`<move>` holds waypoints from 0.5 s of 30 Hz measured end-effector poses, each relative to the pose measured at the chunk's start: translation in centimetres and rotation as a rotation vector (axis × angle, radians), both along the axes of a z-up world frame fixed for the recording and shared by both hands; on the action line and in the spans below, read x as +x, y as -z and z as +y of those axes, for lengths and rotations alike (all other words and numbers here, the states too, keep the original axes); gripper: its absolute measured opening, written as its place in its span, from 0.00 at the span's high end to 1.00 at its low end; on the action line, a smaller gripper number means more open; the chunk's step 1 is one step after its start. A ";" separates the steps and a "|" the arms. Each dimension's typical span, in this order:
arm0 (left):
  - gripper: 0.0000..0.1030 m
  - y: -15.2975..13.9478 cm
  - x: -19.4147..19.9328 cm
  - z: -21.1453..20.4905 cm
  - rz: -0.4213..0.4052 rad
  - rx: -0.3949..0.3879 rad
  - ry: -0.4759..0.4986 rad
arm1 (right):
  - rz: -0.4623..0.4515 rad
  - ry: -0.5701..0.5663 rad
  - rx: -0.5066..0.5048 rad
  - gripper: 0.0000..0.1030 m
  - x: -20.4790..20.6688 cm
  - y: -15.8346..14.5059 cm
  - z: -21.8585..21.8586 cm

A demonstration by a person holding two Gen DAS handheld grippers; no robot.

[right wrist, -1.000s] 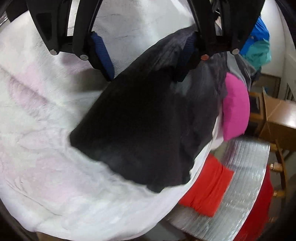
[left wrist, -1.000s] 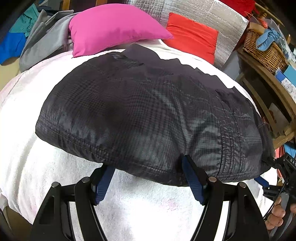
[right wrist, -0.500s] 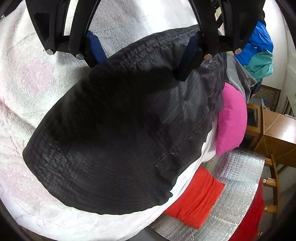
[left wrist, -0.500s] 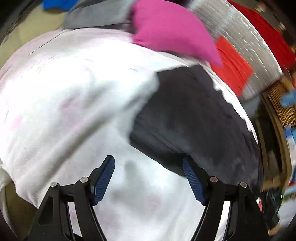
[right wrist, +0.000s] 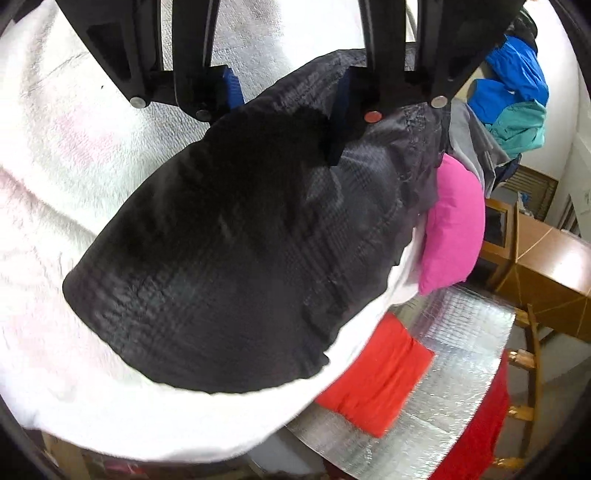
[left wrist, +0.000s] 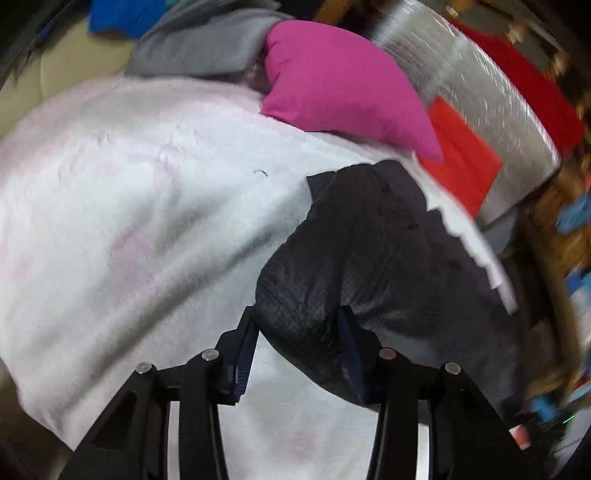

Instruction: Fold large clothes

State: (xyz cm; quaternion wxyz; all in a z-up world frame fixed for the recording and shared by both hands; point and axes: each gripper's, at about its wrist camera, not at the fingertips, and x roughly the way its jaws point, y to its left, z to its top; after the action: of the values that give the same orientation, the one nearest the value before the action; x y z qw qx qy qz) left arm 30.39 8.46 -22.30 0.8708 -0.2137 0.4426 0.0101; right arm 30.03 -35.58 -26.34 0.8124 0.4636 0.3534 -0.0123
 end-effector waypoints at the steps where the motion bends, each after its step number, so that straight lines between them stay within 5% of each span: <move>1: 0.54 0.2 0.1 -0.5 0.005 0.050 0.013 | 0.018 -0.008 -0.023 0.59 0.1 0.1 0.2; 4: 0.54 0.4 0.3 -1.5 0.019 0.140 0.041 | 0.085 -0.048 -0.041 0.56 0.8 0.8 0.6; 8: 0.46 0.5 0.1 0.5 0.037 0.022 0.000 | 0.083 -0.040 0.101 0.48 -0.5 1.3 -1.9; 12: 0.45 -0.5 -0.7 2.9 0.018 -0.041 -0.056 | 0.042 0.065 0.196 0.48 -4.0 1.4 -6.9; 15: 0.44 -2.4 -2.0 4.2 -0.067 -0.010 -0.116 | -0.012 0.228 0.132 0.46 -7.4 0.3 -10.6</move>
State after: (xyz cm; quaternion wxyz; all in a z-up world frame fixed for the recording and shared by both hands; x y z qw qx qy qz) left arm 28.34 12.68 -19.90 0.8821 -0.2436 0.4000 0.0512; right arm 22.65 -46.19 -26.64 0.7757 0.5532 0.2934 -0.0787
